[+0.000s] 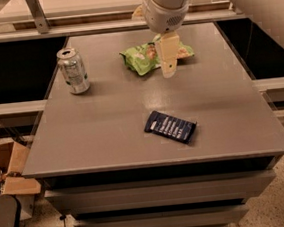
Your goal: Pick green rice chip bag
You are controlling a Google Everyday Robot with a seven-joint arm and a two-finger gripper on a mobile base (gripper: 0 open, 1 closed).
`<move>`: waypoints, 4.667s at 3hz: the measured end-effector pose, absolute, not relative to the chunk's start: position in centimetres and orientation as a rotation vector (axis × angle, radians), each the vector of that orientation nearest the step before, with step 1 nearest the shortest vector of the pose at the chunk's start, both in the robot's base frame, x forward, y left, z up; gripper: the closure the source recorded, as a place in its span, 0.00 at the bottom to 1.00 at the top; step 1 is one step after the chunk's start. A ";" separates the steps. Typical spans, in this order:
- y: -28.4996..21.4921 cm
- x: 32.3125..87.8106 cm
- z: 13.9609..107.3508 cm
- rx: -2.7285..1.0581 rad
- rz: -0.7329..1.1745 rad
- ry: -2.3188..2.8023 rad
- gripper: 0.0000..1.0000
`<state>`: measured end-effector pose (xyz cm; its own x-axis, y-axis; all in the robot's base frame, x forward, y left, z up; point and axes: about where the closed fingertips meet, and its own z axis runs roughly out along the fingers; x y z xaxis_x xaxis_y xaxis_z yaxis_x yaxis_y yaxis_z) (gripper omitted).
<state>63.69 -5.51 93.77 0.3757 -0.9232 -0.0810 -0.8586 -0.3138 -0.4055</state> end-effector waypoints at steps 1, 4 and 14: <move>-5.9 66.2 94.7 -2.304 -0.312 1.517 0.00; -5.2 71.8 90.9 -2.408 -0.264 1.473 0.00; -5.2 73.6 97.3 -2.320 -0.328 1.349 1.00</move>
Offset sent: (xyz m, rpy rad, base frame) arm 0.0812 -0.0006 0.0067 -0.1379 -0.0198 0.1047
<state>73.63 -5.19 97.29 0.4976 -0.8673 -0.0130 -0.7644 -0.4314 -0.4792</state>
